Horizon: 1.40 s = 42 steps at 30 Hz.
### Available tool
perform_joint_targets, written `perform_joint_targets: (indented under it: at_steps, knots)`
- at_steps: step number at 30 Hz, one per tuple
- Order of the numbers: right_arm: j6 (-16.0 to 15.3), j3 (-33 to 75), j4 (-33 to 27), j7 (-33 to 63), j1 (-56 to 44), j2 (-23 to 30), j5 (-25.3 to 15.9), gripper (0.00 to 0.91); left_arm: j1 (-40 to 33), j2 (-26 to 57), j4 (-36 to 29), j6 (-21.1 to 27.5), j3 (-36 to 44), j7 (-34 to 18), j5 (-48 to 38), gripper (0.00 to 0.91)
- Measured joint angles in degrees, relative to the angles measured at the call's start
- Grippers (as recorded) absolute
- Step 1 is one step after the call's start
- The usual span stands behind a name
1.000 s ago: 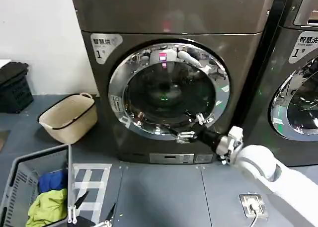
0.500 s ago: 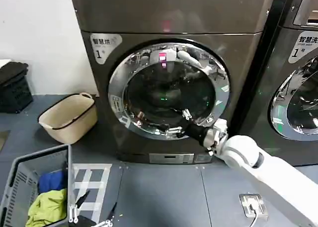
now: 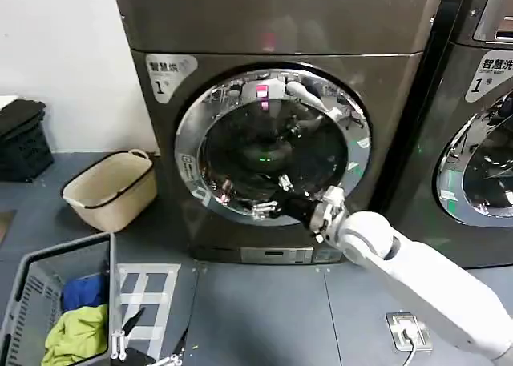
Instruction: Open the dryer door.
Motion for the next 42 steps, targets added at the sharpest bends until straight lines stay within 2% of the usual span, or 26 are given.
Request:
perform_joint_targets:
  at_steps: [15, 42]
  knots:
    - [0.0, -3.6, -4.5, -0.3, 4.2, 4.4, -0.3, 0.907, -0.1, -0.3, 0.1, 0.0, -0.1, 0.0, 0.1, 0.907]
    - [0.2, -7.2, -11.0, 1.5, 8.4, 12.9, -3.1, 0.907, -0.4, -0.9, 0.2, 0.1, 0.1, 0.1, 0.1, 0.907]
